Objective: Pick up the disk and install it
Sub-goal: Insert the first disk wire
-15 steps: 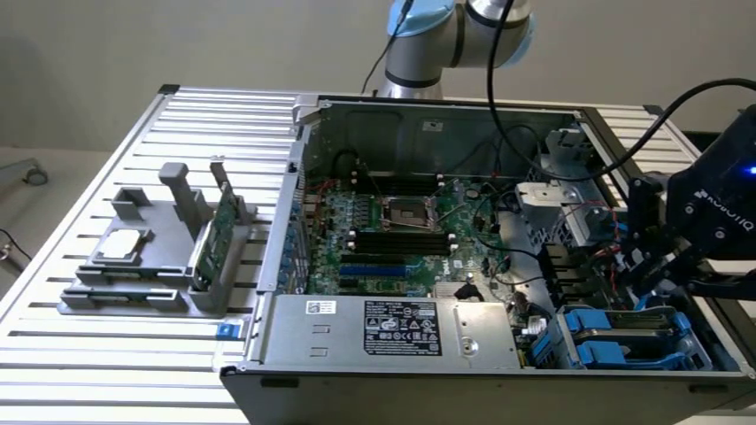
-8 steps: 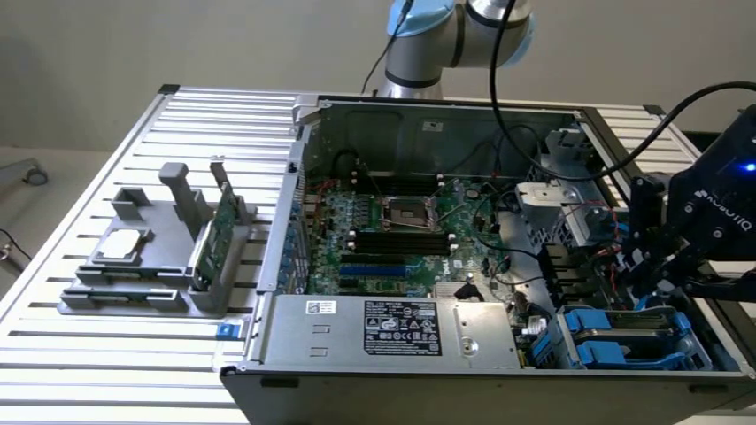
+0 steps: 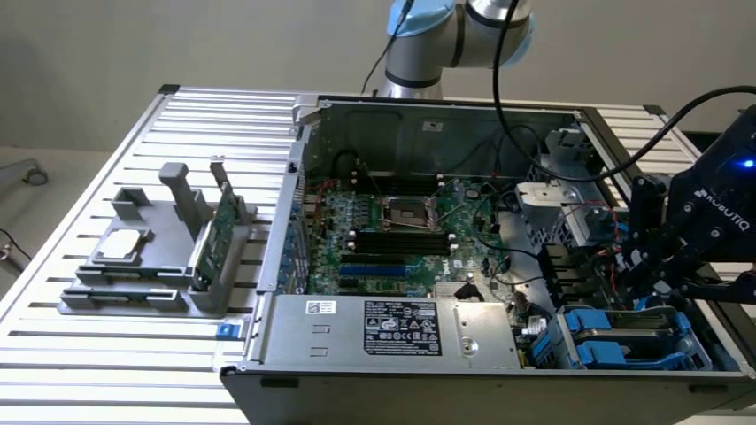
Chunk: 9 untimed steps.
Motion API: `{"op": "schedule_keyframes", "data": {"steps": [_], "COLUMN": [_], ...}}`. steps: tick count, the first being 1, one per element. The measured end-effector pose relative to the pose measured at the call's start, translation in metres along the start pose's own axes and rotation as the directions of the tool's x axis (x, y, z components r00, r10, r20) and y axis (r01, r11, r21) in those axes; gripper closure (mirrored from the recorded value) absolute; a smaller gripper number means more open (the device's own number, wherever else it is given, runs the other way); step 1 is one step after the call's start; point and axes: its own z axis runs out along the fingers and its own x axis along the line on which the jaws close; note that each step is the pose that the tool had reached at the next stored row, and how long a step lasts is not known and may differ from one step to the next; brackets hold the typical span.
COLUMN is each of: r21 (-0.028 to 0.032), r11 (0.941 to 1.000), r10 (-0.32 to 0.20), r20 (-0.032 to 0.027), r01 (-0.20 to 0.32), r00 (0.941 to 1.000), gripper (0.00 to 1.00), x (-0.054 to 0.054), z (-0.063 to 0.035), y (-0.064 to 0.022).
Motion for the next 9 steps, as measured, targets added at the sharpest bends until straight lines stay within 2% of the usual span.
{"op": "schedule_keyframes", "data": {"steps": [9], "r21": [0.0100], "r11": [0.9956], "r10": [0.093], "r20": [0.0076], "r01": [-0.094], "r00": [0.9956], "gripper": [0.83], "x": [-0.0003], "z": [-0.0005], "y": [0.0004]}}
